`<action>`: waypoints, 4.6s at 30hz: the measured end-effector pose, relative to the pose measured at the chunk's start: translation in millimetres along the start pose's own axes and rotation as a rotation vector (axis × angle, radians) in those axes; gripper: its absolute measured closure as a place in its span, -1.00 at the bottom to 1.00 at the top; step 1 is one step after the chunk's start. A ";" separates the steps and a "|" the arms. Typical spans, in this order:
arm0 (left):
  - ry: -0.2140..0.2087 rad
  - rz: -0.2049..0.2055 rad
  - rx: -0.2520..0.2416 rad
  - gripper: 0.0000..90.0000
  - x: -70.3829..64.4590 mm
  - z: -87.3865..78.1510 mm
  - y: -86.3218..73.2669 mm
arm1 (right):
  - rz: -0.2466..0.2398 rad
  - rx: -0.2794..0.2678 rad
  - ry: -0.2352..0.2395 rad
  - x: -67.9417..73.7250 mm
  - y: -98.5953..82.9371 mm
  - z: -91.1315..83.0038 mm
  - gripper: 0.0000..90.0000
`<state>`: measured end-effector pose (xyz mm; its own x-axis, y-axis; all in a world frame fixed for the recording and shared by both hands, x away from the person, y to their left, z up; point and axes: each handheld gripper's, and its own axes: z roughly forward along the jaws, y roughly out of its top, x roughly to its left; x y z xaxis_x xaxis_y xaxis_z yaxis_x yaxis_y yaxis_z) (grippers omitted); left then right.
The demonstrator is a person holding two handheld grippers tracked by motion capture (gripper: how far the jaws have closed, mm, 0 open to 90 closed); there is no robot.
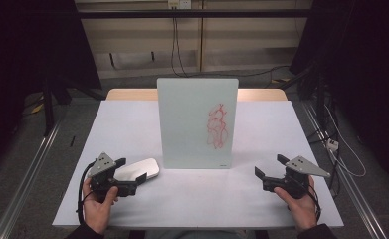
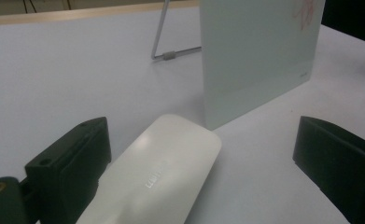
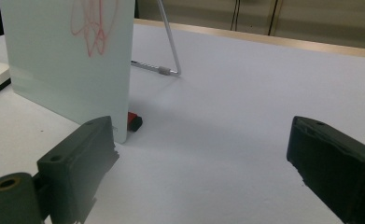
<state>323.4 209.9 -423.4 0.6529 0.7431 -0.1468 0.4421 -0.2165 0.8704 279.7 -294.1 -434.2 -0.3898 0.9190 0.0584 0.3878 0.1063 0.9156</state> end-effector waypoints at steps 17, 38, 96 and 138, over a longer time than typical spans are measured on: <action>-0.055 -0.023 0.094 -0.82 13.3 2.2 4.6 | -0.016 0.022 0.006 0.0 -0.2 -2.9 -0.85; -0.139 0.110 0.306 -0.86 36.7 22.4 32.2 | -0.015 0.047 0.038 1.4 -3.1 -0.7 -0.84; -0.158 0.313 0.525 -0.32 36.8 42.3 12.5 | -0.036 0.063 0.046 3.2 -3.7 1.9 -0.84; -0.143 0.284 0.363 -0.31 27.6 15.0 20.9 | -0.038 0.064 0.069 5.7 -3.4 3.4 -0.83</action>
<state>359.9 216.3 -416.4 0.8459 0.5333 -0.0122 0.4035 -0.6247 0.6686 279.0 -287.9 -438.3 -0.4611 0.8857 0.0539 0.4232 0.1661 0.8907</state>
